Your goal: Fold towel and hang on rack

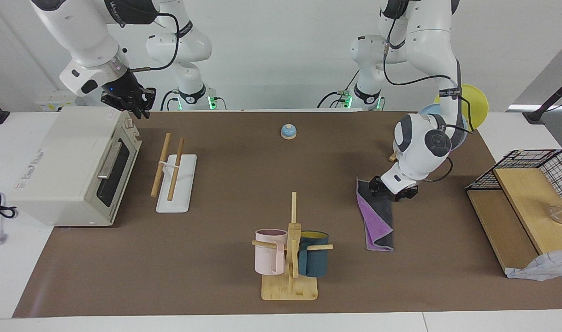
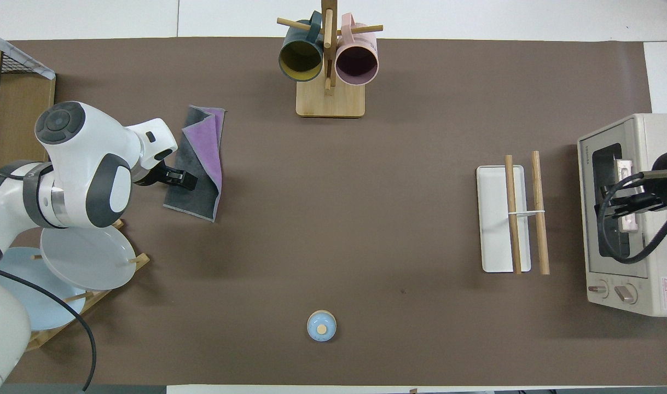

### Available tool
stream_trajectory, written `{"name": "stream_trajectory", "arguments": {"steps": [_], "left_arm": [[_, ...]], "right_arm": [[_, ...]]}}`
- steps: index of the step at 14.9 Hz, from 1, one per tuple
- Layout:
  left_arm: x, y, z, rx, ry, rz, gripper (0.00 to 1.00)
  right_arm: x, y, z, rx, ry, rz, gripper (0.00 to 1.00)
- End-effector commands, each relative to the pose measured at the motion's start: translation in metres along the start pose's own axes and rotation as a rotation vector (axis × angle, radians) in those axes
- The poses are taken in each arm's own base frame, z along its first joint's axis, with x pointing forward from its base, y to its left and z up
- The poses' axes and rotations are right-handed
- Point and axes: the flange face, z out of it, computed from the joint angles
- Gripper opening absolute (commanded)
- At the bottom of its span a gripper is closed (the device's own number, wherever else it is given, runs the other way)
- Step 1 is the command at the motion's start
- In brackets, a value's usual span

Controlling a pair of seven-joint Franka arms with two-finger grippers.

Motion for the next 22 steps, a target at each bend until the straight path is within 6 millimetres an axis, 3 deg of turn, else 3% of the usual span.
{"name": "stream_trajectory", "arguments": {"steps": [1, 3, 5, 11, 17, 22], "left_arm": [[-0.003, 0.001, 0.001, -0.014, 0.016, 0.006, 0.68], [-0.003, 0.001, 0.001, -0.015, 0.015, 0.004, 0.3], [-0.003, 0.001, 0.001, -0.016, 0.015, 0.002, 0.0], [0.0, 0.0, -0.009, -0.07, 0.015, -0.055, 0.0], [0.012, 0.02, -0.088, -0.113, -0.046, -0.278, 0.0], [0.001, 0.043, -0.159, -0.095, -0.092, -0.522, 0.0]], "right_arm": [[-0.008, 0.001, 0.002, 0.016, -0.01, -0.024, 0.21], [-0.008, 0.002, 0.002, 0.016, -0.01, -0.022, 0.21], [-0.008, 0.001, 0.002, 0.016, -0.01, -0.024, 0.21], [-0.008, 0.001, 0.002, 0.016, -0.01, -0.024, 0.21], [-0.008, 0.0, 0.001, 0.053, -0.005, -0.022, 0.24], [-0.008, -0.003, 0.001, 0.057, -0.005, -0.029, 0.26]]}}
